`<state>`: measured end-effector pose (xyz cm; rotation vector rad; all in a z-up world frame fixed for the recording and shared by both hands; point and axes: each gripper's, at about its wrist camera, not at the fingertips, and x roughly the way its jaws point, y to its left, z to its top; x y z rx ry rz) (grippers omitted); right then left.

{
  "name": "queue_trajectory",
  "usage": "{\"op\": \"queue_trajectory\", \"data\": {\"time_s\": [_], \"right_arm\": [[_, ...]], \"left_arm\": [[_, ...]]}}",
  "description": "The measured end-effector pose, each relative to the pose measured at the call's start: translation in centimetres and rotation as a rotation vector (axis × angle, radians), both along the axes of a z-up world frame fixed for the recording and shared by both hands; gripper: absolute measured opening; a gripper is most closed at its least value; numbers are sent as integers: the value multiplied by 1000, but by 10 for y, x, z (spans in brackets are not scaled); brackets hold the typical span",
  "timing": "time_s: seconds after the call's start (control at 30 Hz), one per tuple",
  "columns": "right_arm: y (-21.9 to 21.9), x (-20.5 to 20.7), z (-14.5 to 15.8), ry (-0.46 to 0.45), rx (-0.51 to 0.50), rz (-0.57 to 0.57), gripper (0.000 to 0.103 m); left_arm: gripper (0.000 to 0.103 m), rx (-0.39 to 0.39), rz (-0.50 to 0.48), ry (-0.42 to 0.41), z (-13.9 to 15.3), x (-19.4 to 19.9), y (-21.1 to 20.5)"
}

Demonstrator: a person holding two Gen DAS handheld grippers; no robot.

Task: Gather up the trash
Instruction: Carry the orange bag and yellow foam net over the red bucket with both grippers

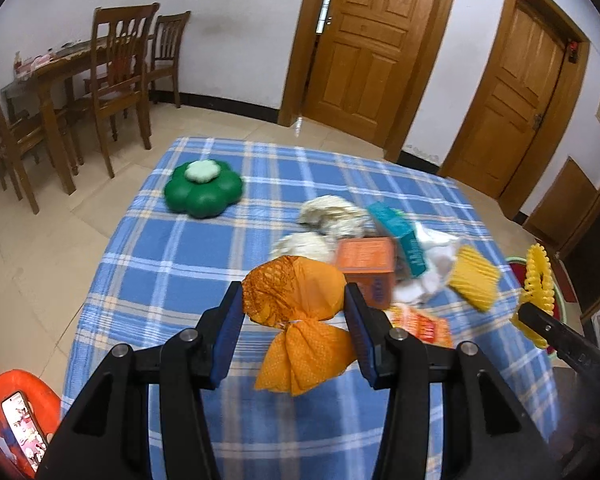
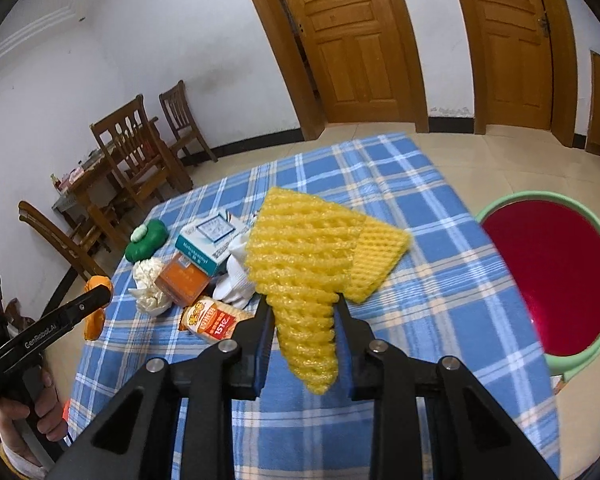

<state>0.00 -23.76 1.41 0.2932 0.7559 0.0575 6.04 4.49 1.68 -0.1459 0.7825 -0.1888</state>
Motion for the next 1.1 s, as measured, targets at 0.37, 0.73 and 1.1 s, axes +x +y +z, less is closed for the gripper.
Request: {"op": "queue_trajectory", "data": {"time_s": [0.37,0.73,1.1], "right_arm": [[-50,-26,18,-19,-5,-124,30],[-105,-42,18,-22,4,-260,31],[-159,-40,-7,38,13,-363,32]], "left_arm": [[50,-28,-154,-27,30,-6,-58],[50,-28,-315,-41,46,2,-131],[50,-4,-472,-37,47,17,-223]]}}
